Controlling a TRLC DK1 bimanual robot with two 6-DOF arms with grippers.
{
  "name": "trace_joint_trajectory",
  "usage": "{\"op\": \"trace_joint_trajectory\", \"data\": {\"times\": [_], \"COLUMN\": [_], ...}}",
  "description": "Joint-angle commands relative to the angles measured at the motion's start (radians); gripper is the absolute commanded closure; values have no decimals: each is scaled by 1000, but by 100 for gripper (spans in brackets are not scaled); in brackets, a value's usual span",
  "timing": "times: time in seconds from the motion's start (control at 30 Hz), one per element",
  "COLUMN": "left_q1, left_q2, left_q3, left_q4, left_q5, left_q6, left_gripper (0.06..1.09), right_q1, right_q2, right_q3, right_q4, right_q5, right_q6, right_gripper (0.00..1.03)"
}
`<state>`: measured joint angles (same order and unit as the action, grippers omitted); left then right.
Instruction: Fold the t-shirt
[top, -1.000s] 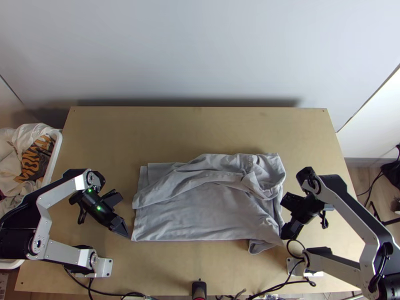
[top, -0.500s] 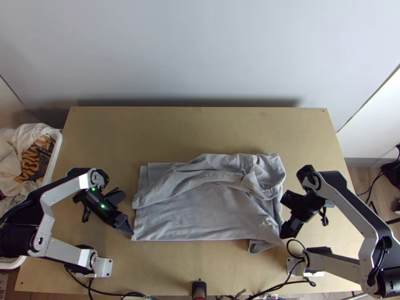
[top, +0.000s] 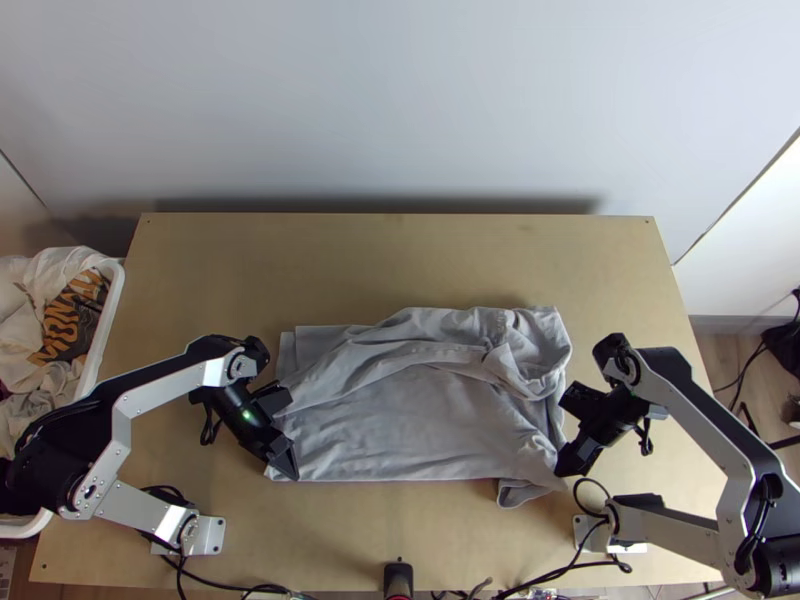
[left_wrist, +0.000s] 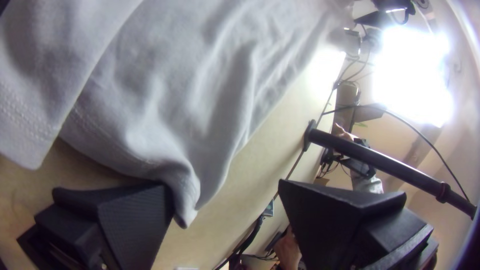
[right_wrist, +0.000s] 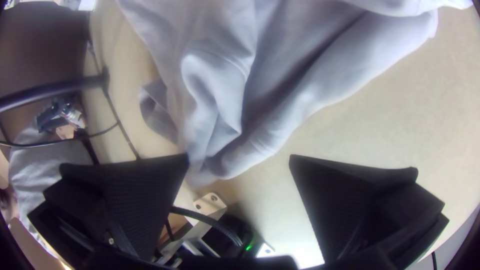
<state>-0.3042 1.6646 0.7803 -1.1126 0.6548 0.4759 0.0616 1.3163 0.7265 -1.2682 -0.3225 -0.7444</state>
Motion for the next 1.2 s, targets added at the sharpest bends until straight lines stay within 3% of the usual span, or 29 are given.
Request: {"op": "trace_joint_trajectory", "data": {"times": [0.0,0.07,0.13,0.43,0.57,0.63,0.67,0.73,0.77,0.8,0.83,0.87,1.17], "left_q1": [-30,-21,-10,13,17,17,17,17,17,17,22,28,88], "left_q2": [9,9,11,9,14,15,17,27,34,44,57,67,86], "left_q3": [11,13,11,5,5,5,5,-1,-4,-6,-6,-4,27], "left_q4": [59,57,56,51,51,51,51,50,42,37,36,36,13], "left_q5": [-3,-3,-3,-3,-3,-3,-1,9,20,26,26,26,29], "left_q6": [-23,-23,-22,-14,-13,-10,-10,-2,7,10,4,0,-2], "left_gripper": [14,14,14,13,14,14,15,31,45,68,94,103,105], "right_q1": [-2,6,10,26,76,89,92,92,92,92,87,81,-25], "right_q2": [-17,-25,-25,-11,1,-6,-8,-9,-12,-15,-17,-17,74], "right_q3": [-19,-29,-27,-2,-7,-2,-2,-6,-9,-10,-6,2,122], "right_q4": [30,56,64,58,24,10,10,12,13,18,23,23,21], "right_q5": [-27,-35,-35,-35,-35,-35,-35,-39,-49,-52,-52,-52,-75], "right_q6": [7,7,7,27,53,39,28,-33,-65,-87,-92,-93,-115], "right_gripper": [25,42,46,45,24,23,28,64,83,92,92,93,95]}}
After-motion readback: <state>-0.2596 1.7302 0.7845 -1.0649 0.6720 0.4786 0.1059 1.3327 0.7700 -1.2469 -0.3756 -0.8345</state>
